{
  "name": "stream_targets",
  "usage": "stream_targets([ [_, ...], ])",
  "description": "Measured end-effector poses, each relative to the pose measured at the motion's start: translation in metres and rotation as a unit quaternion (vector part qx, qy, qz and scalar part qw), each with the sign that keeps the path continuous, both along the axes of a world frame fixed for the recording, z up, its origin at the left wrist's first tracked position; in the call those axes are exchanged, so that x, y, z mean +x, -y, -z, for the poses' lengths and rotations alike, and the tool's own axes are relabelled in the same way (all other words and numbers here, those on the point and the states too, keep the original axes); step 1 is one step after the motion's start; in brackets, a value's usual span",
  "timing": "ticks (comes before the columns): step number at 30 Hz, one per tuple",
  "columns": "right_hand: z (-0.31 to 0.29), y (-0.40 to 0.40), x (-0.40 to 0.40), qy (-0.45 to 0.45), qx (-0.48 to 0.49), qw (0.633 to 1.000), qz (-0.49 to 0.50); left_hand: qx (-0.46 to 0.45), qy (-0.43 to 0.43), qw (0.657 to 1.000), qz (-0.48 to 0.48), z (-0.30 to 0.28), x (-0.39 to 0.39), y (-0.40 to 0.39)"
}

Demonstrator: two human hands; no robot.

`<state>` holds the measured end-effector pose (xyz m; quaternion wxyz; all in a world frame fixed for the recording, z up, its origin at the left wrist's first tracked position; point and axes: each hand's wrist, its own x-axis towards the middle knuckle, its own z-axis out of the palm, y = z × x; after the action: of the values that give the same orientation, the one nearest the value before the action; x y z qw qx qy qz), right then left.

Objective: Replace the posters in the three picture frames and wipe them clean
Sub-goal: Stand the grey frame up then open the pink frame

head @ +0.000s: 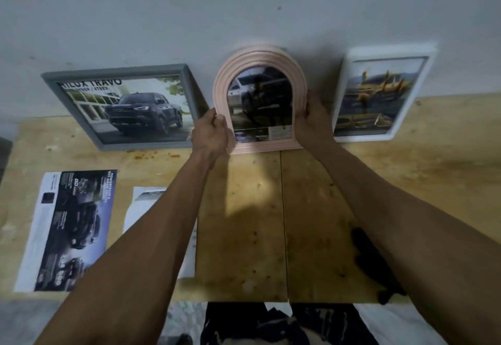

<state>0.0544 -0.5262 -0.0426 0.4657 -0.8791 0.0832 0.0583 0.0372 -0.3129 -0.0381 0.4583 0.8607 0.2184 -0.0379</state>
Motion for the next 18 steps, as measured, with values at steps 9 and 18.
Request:
stream_targets([
  [9, -0.010, 0.020, -0.046, 0.041, 0.017, 0.999, -0.023, -0.051, 0.025, 0.994, -0.097, -0.010, -0.076, 0.007],
  [18, -0.049, 0.011, -0.147, -0.008, 0.106, 0.993, 0.045, -0.273, -0.004, 0.937, -0.218, -0.040, -0.185, 0.006],
])
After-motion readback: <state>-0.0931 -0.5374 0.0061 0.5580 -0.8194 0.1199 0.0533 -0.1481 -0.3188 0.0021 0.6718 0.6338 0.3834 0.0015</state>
